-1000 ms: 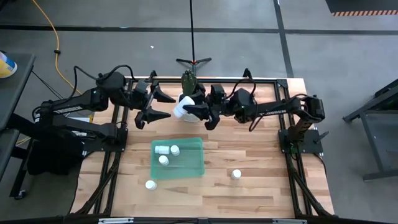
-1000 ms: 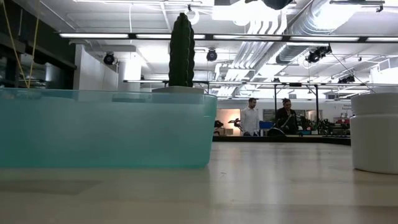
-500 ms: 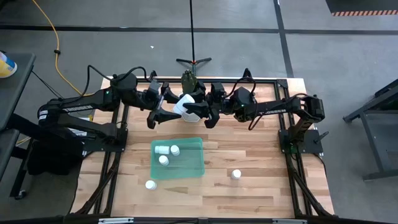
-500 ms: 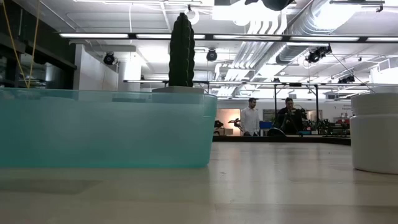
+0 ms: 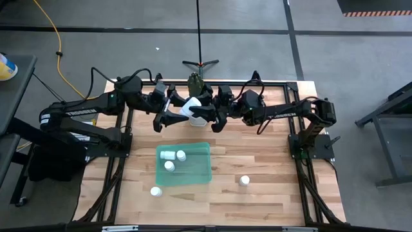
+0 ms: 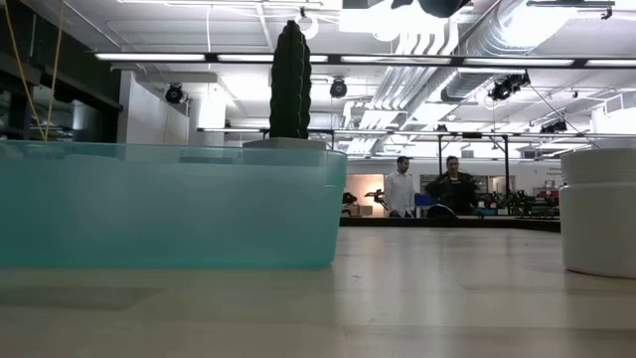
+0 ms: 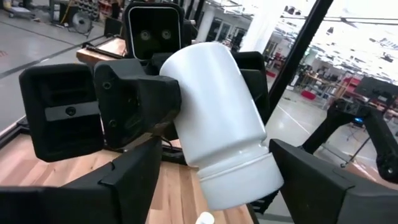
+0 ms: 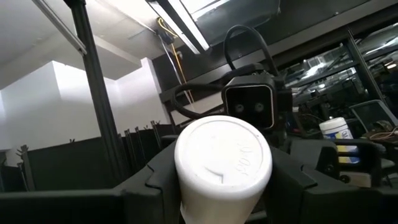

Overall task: Pick and place pill bottles into a basket
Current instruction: Put the white pill bottle into the green bin

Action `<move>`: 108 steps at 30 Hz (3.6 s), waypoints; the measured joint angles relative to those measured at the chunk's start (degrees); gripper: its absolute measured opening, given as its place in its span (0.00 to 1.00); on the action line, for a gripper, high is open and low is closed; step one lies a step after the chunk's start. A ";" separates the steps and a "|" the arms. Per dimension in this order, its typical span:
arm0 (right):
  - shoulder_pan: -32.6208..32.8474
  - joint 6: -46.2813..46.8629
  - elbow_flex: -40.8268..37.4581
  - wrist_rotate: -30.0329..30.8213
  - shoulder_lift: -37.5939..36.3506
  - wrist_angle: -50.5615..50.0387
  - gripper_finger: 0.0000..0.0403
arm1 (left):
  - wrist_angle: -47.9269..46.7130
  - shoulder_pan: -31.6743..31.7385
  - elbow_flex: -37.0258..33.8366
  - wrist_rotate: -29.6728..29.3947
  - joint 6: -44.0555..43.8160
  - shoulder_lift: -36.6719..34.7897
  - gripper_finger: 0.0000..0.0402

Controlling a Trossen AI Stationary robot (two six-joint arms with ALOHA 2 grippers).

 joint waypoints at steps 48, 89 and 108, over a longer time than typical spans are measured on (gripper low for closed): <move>-0.67 -2.54 0.02 2.15 -0.09 -0.94 0.57 | 0.07 0.04 0.00 -1.41 -1.25 -0.16 0.48; -1.54 -18.84 30.17 3.07 -0.92 -57.22 0.96 | -1.19 -0.02 0.09 -0.32 -1.43 -0.40 0.48; 0.25 -20.49 44.79 15.76 -0.94 -109.05 0.97 | -36.67 0.02 3.56 3.85 1.40 -4.66 0.48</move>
